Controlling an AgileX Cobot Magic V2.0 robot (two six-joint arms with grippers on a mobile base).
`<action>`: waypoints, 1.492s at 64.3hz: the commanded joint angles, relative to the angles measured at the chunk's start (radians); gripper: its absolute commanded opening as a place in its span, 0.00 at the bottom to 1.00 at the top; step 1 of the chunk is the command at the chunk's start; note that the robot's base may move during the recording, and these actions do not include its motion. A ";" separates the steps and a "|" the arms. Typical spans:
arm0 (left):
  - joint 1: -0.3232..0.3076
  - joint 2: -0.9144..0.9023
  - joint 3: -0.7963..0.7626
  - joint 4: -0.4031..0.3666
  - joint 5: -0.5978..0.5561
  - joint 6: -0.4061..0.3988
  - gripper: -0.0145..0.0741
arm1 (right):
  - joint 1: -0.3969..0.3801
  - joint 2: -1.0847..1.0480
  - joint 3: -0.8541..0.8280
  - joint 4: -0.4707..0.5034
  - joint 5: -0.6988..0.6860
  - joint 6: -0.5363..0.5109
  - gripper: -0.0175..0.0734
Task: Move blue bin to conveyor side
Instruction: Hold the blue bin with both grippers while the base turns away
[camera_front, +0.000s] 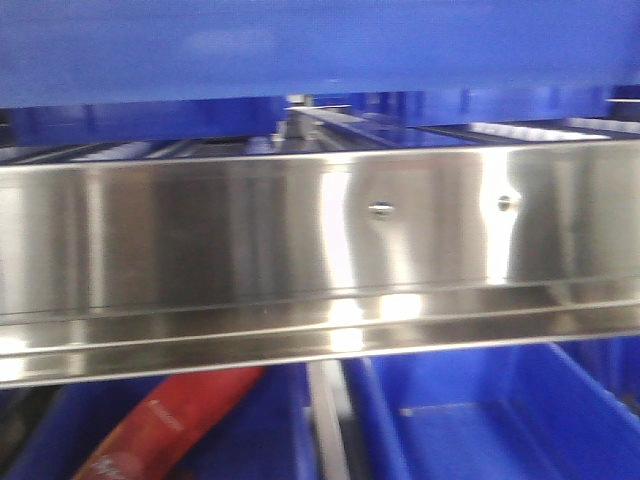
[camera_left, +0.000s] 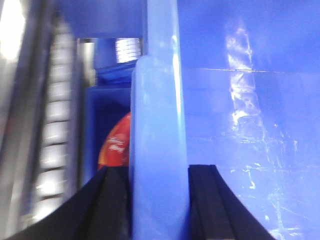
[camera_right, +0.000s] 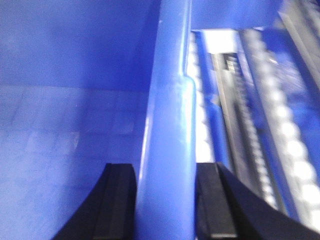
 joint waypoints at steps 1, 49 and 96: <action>-0.005 -0.020 -0.012 0.016 -0.073 -0.008 0.14 | -0.001 -0.028 -0.015 -0.010 -0.098 -0.018 0.10; -0.005 -0.020 -0.012 0.016 -0.073 -0.008 0.14 | -0.001 -0.028 -0.015 -0.010 -0.098 -0.018 0.10; -0.005 -0.020 -0.012 0.016 -0.073 -0.008 0.14 | -0.001 -0.028 -0.015 -0.010 -0.098 -0.018 0.10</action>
